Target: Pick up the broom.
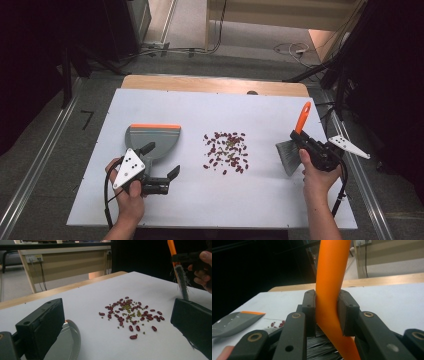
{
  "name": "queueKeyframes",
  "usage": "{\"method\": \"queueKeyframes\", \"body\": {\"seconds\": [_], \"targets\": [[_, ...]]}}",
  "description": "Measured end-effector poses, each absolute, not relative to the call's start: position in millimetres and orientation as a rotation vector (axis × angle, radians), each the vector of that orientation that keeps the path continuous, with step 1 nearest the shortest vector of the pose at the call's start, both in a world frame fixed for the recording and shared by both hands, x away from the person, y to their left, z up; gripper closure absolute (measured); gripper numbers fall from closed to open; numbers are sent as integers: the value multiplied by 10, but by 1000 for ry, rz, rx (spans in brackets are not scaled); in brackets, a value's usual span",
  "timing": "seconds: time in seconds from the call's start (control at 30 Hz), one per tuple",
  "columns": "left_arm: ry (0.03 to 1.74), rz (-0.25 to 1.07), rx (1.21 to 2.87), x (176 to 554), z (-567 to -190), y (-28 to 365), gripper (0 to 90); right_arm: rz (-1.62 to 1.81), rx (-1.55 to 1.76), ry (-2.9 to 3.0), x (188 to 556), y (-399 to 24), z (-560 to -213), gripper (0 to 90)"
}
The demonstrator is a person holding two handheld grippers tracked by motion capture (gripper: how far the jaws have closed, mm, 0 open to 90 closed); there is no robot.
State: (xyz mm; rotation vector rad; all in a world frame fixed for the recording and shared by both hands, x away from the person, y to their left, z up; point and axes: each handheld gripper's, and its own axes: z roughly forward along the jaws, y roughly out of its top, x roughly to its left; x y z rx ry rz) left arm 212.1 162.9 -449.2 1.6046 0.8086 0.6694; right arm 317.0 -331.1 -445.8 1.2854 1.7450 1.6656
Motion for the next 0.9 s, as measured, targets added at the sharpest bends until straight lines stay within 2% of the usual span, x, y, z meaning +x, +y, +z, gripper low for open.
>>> {"method": "queueKeyframes", "body": {"seconds": [0.53, 0.9], "targets": [[738, 599, 1642, 2304, -4399, 1428, 0, 1701, 1164, 1778, 3069, -2945, -4227, 691], [714, 527, 1662, 2500, -4363, 1105, 15, 1763, 1096, 1810, 3001, -2715, -4131, 691]]}}
